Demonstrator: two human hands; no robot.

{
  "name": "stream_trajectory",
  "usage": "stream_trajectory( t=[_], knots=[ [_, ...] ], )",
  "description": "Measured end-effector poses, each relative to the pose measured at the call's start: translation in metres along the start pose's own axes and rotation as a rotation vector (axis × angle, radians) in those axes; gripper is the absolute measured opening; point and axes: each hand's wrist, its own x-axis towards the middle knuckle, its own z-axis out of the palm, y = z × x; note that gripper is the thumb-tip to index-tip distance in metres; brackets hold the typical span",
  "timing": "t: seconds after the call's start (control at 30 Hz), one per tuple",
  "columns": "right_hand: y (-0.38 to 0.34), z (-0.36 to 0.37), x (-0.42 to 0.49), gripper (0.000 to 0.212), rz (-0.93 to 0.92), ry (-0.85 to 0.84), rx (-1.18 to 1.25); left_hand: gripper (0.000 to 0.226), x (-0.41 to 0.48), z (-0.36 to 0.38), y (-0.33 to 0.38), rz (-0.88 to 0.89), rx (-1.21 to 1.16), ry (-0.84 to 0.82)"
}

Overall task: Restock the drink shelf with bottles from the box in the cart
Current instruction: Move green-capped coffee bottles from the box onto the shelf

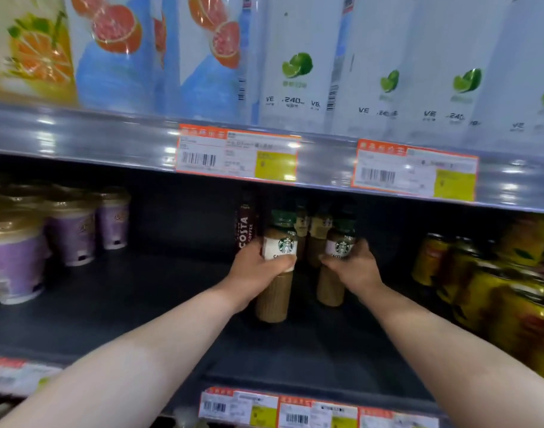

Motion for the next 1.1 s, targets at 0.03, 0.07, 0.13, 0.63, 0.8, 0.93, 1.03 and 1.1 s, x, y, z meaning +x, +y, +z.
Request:
stream_trajectory(
  t=[0.03,0.07,0.13,0.63,0.8,0.93,1.03,1.1],
  knots=[
    [0.001,0.003,0.004,0.060,0.003,-0.009,0.013,0.013,0.005,0.002,-0.001,-0.001,0.007,0.007],
    [0.001,0.006,0.008,0.061,0.006,-0.020,0.013,0.014,0.009,0.003,-0.003,-0.003,0.010,0.015],
    [-0.001,0.011,0.016,0.066,0.008,-0.035,-0.015,0.019,0.019,0.007,-0.006,-0.002,0.006,0.016],
    [0.022,0.019,0.030,0.065,-0.034,-0.224,0.016,0.045,0.088,0.037,-0.030,-0.073,0.087,-0.085],
    [0.022,0.027,0.037,0.059,-0.054,-0.170,0.021,0.063,0.101,0.047,-0.039,-0.052,0.210,-0.042],
    [0.021,0.032,0.044,0.053,-0.055,-0.170,-0.023,0.068,0.105,0.049,-0.049,-0.069,0.275,-0.079],
    [0.020,0.035,0.048,0.055,-0.026,-0.183,-0.040,0.063,0.111,0.048,-0.050,-0.060,0.294,-0.090],
    [0.019,0.036,0.051,0.056,-0.020,-0.197,-0.048,0.064,0.114,0.048,-0.050,-0.064,0.309,-0.075]
  ],
)
